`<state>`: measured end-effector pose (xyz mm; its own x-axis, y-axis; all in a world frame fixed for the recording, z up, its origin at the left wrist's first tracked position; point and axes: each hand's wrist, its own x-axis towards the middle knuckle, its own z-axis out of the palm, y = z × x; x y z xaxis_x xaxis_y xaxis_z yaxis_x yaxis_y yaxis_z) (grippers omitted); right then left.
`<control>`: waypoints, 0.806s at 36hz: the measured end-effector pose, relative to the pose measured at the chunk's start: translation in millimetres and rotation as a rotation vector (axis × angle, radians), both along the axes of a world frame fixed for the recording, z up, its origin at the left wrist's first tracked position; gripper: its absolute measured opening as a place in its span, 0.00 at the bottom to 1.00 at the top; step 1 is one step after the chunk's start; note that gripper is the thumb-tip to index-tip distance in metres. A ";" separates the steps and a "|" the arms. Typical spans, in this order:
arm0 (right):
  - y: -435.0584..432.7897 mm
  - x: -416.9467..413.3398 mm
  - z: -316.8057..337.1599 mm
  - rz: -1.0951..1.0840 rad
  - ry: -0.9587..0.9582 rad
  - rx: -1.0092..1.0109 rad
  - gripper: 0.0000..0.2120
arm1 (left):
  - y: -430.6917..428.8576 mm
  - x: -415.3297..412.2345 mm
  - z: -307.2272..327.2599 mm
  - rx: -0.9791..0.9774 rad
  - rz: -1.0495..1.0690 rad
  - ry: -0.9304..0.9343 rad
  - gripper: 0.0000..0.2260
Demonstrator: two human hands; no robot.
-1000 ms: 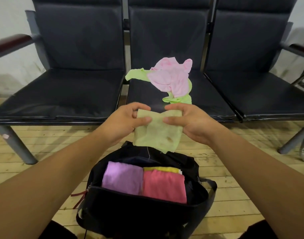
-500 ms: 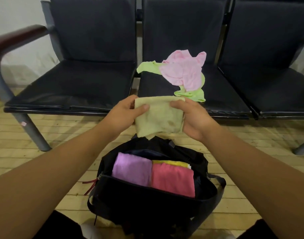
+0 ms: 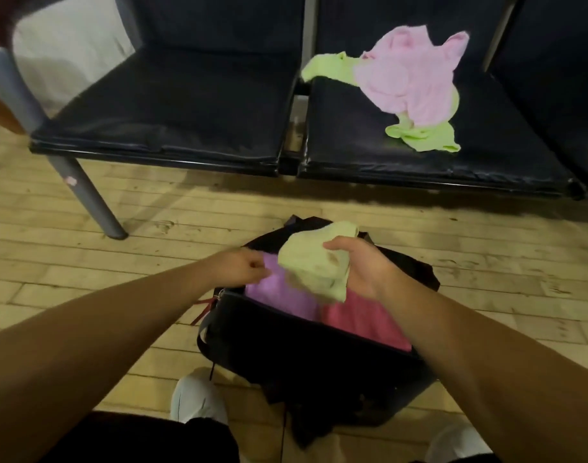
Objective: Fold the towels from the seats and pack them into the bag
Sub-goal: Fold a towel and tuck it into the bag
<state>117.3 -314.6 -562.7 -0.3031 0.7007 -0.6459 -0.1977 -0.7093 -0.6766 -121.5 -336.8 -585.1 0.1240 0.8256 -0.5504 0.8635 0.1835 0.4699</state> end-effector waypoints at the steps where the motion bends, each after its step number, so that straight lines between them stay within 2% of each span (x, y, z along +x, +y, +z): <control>1: 0.6 -0.7 -9.5 -0.017 -0.022 -0.015 0.15 | -2.0 1.1 -13.8 -0.011 -0.128 0.111 0.08; 2: 0.9 -2.0 -17.3 -0.030 -0.061 -0.021 0.15 | -4.6 2.7 -27.2 -0.045 -0.210 0.168 0.10; 3: 2.7 -4.8 -28.8 -0.031 -0.108 -0.021 0.20 | -6.8 2.4 -44.2 -0.090 -0.261 0.184 0.15; 5: 4.6 -1.3 -51.5 0.001 -0.193 0.007 0.37 | -15.2 6.2 -64.1 -0.117 -0.343 0.207 0.21; 6: 7.1 -0.1 -66.8 0.021 -0.228 0.027 0.41 | -18.4 6.0 -73.6 -0.103 -0.383 0.233 0.21; 10: 23.0 2.8 -119.4 0.091 -0.352 0.023 0.43 | -18.9 3.3 -91.6 0.037 -0.525 0.368 0.20; 12: 19.6 -6.6 -103.2 0.110 -0.355 -0.030 0.39 | -15.4 1.4 -89.9 0.007 -0.547 0.288 0.16; 15: 9.0 -24.6 -71.7 0.185 -0.291 -0.103 0.17 | -12.7 -3.3 -67.7 -0.127 -0.613 0.173 0.16; 16: 8.4 -27.5 -70.0 0.216 -0.238 -0.120 0.14 | -11.7 -5.0 -57.7 -0.165 -0.656 0.168 0.17; 19: 12.7 -37.4 -81.2 0.268 -0.078 -0.139 0.14 | -11.4 -11.3 -35.8 -0.222 -0.752 0.198 0.16; 21: 13.5 -48.0 -96.0 0.300 -0.075 -0.158 0.16 | -14.0 -16.5 -32.3 -0.227 -0.772 0.210 0.17; 24: 4.8 -56.0 -117.3 0.425 -0.339 -0.077 0.10 | -16.3 -22.8 -33.2 -0.178 -0.710 0.198 0.16; 26: 0.0 -54.5 -137.3 0.468 -0.488 0.076 0.15 | -15.9 -25.3 -34.6 -0.135 -0.656 0.183 0.14; 29: -0.2 -50.8 -158.9 0.378 -0.556 0.166 0.20 | -14.4 -25.5 -38.8 -0.050 -0.610 0.173 0.13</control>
